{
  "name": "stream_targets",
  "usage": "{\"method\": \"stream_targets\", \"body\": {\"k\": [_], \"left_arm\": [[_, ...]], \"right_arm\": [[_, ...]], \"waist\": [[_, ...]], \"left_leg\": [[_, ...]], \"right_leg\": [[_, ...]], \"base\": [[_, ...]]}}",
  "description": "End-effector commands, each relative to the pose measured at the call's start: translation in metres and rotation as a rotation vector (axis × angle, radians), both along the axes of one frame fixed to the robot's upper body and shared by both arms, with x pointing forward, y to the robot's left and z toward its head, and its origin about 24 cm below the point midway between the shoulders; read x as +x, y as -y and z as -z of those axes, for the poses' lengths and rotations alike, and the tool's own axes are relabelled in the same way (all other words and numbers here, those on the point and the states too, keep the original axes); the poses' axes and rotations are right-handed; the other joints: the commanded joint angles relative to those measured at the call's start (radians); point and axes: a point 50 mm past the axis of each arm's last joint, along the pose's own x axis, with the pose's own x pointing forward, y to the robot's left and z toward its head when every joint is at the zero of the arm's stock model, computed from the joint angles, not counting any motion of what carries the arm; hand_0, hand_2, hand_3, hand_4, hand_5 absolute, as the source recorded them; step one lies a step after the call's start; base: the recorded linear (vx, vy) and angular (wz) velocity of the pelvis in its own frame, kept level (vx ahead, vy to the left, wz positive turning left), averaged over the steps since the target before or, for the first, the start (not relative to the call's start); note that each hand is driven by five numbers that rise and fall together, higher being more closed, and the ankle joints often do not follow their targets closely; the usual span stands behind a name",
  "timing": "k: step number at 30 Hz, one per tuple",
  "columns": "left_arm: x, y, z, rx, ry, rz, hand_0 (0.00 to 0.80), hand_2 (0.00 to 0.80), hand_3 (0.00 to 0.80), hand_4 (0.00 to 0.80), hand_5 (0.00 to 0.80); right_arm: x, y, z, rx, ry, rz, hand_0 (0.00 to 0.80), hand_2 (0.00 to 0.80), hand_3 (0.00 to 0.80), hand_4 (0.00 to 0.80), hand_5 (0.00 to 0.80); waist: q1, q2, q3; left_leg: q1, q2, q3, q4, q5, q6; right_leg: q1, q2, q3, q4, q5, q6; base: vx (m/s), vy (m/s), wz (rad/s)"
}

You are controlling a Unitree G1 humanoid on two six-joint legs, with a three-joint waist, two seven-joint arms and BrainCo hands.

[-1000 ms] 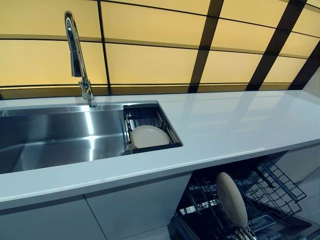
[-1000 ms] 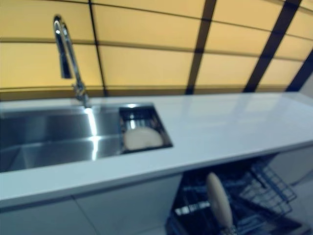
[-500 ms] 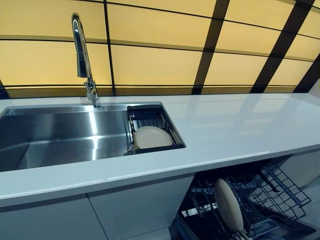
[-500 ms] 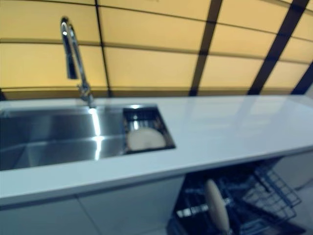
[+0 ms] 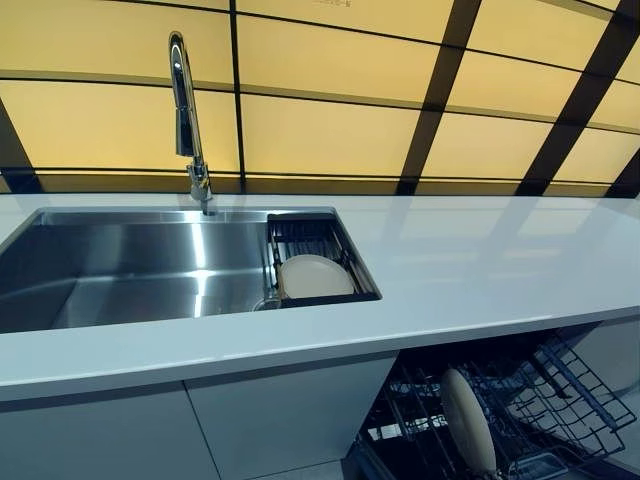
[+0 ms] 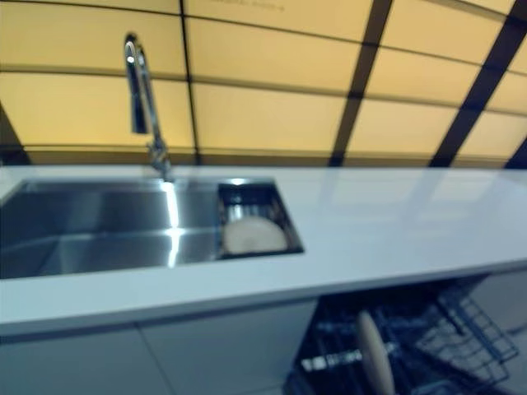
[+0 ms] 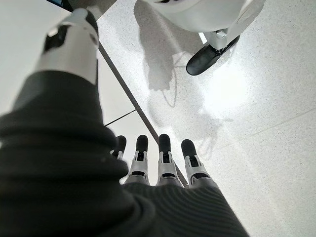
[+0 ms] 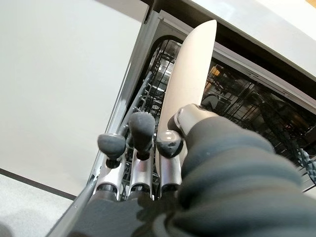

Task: Take plates into dishwasher

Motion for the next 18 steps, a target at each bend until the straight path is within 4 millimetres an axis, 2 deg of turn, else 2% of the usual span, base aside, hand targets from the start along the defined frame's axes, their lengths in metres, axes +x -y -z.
{"method": "stream_targets", "body": {"k": [1, 7, 18], "left_arm": [[0.0253, -0.0081, -0.0077, 0.041, 0.049, 0.075, 0.000, 0.000, 0.000, 0.000, 0.000], [0.0259, -0.0086, -0.0079, 0.043, 0.047, 0.087, 0.000, 0.000, 0.000, 0.000, 0.000], [0.0282, -0.0050, -0.0071, 0.040, 0.048, 0.108, 0.000, 0.000, 0.000, 0.000, 0.000]], "right_arm": [[0.0332, 0.0283, -0.0225, -0.086, 0.109, 0.016, 0.800, 0.800, 0.800, 0.800, 0.800], [0.0300, 0.0366, -0.0230, -0.114, 0.072, -0.008, 0.800, 0.800, 0.800, 0.800, 0.800], [0.0297, 0.0362, -0.0195, -0.133, 0.028, -0.050, 0.800, 0.800, 0.800, 0.800, 0.800]], "waist": [[0.015, 0.027, 0.048], [0.019, 0.025, 0.048], [0.030, 0.023, 0.051]], "left_leg": [[-0.034, -0.026, -0.026, 0.009, 0.011, 0.048], [-0.033, -0.025, -0.028, 0.009, 0.010, 0.046], [-0.034, -0.024, -0.037, 0.011, 0.009, 0.047]], "right_leg": [[0.005, 0.025, 0.021, 0.100, -0.036, 0.054], [0.010, 0.027, 0.020, 0.096, -0.039, 0.052], [0.011, 0.028, 0.016, 0.098, -0.041, 0.051]], "base": [[0.000, 0.000, 0.00], [0.000, 0.000, 0.00], [0.000, 0.000, 0.00]]}}
